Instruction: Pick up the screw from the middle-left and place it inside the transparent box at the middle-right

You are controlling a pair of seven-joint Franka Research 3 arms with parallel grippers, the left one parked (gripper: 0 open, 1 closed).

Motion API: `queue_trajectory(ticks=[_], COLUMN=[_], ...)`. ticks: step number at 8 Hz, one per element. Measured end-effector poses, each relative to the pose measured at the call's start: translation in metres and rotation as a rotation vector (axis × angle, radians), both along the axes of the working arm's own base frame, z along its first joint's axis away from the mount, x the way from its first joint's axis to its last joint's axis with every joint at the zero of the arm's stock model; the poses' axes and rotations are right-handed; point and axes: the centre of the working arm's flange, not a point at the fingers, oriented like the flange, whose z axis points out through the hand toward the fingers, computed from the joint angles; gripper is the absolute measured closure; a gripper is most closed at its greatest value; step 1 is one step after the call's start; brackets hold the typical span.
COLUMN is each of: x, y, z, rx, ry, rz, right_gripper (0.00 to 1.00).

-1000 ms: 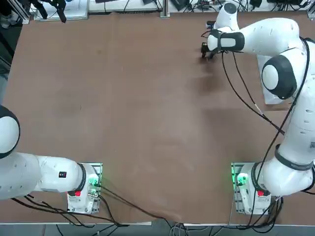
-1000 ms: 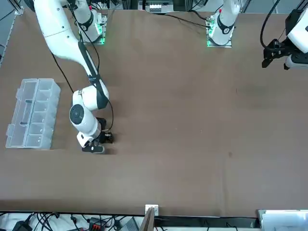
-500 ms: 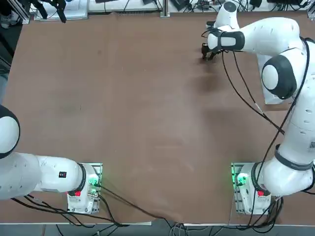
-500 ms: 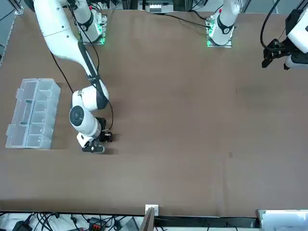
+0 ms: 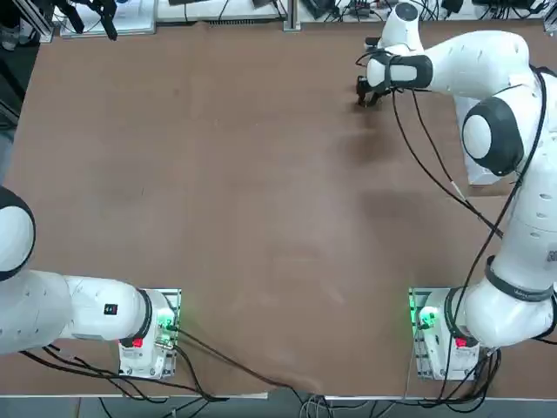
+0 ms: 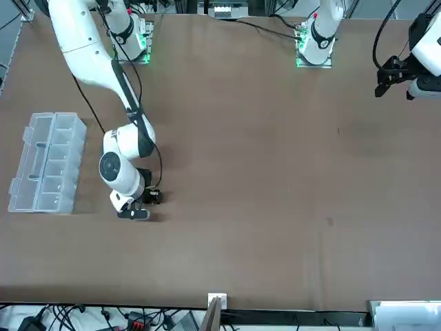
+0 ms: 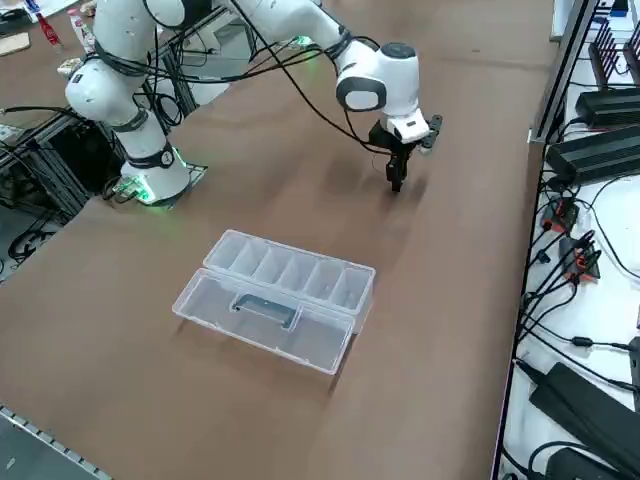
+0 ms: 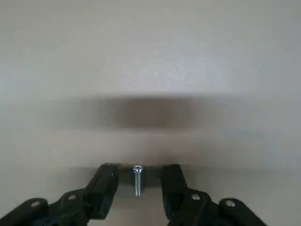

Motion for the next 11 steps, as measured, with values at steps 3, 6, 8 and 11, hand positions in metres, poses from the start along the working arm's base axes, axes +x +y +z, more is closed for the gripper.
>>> queue_trajectory(ticks=[3,6,8,11], x=[0.0031,0.0032,0.0033,0.0028], y=[0.0007,0.0017,0.0016,0.0027], z=[-0.0001,-0.0003,-0.0003,-0.001], rx=[0.001,-0.005,-0.007,-0.019], ry=[-0.001,-0.003,-0.003,-0.005], rz=[-0.011,-0.004,-0.006,0.0], right_gripper=[0.42,0.43,0.44,0.45])
